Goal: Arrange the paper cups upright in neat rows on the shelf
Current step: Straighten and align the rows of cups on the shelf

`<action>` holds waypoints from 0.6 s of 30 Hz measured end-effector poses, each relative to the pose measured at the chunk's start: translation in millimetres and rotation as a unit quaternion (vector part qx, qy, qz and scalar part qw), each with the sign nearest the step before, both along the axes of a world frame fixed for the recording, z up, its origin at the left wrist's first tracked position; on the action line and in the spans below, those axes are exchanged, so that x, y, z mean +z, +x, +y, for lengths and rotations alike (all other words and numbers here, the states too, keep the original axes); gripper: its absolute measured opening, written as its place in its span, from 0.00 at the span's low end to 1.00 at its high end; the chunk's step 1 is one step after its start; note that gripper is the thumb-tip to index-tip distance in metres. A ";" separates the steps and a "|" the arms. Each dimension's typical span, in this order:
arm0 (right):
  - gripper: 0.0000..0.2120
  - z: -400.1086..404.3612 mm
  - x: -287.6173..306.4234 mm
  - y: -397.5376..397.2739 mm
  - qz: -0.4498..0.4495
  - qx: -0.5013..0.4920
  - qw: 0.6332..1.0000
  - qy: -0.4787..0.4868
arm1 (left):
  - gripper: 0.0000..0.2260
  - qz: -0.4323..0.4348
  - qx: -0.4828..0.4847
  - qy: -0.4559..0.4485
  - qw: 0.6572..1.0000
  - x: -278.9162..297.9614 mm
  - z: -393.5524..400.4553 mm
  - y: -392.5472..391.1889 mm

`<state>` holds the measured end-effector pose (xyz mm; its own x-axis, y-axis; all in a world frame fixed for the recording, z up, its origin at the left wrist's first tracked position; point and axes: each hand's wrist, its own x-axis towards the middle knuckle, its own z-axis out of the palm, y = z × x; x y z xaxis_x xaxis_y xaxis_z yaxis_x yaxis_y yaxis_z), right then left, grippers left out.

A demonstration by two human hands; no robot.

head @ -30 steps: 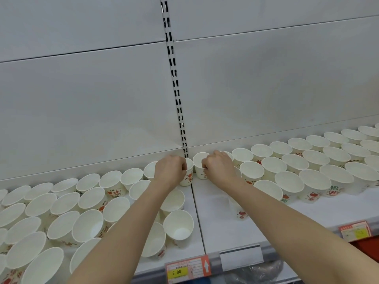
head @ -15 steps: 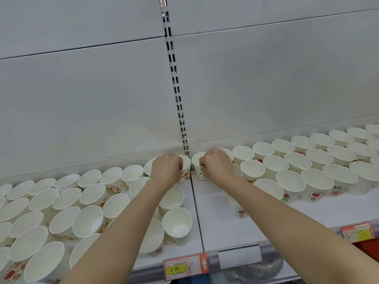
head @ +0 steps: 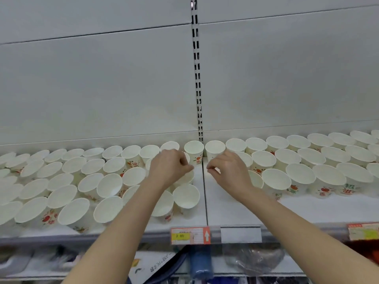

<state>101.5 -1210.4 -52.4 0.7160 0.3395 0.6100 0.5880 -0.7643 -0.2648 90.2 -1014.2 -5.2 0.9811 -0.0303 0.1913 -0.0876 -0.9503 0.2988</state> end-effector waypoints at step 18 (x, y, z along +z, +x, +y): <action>0.06 6.0 -6.0 -74.0 0.038 0.128 0.989 -0.068 | 0.02 0.032 -0.029 0.026 0.999 21.4 4.7 -5.2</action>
<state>27.5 -1204.5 -58.5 0.6380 0.5901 0.4947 0.7490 -0.6246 -0.2209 85.0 -1009.5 16.2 0.9876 -0.0952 0.1245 -0.1247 -0.9587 0.2557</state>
